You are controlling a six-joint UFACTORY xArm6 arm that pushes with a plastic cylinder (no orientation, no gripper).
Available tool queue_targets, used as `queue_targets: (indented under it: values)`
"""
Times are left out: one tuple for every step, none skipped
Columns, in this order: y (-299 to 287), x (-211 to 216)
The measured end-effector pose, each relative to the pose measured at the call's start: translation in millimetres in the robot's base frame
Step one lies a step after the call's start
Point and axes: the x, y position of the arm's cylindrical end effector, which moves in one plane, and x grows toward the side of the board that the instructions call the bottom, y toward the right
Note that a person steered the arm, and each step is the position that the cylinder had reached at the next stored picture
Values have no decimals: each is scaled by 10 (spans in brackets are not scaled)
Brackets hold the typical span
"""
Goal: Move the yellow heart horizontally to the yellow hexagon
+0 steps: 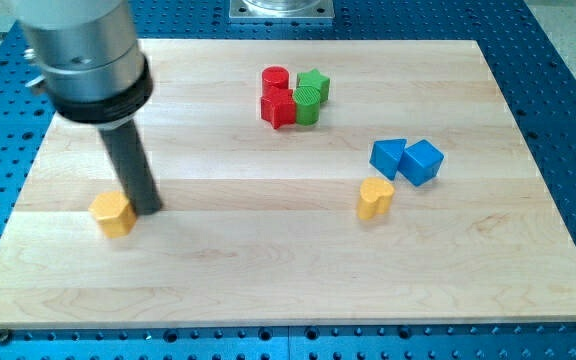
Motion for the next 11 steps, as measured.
queue_targets:
  values:
    - [-201, 355]
    - [-302, 468]
    - [474, 424]
    - [2056, 386]
    - [3583, 98]
    - [3783, -287]
    - [3377, -208]
    - [2691, -202]
    - [1841, -152]
    - [1331, 120]
    - [2074, 138]
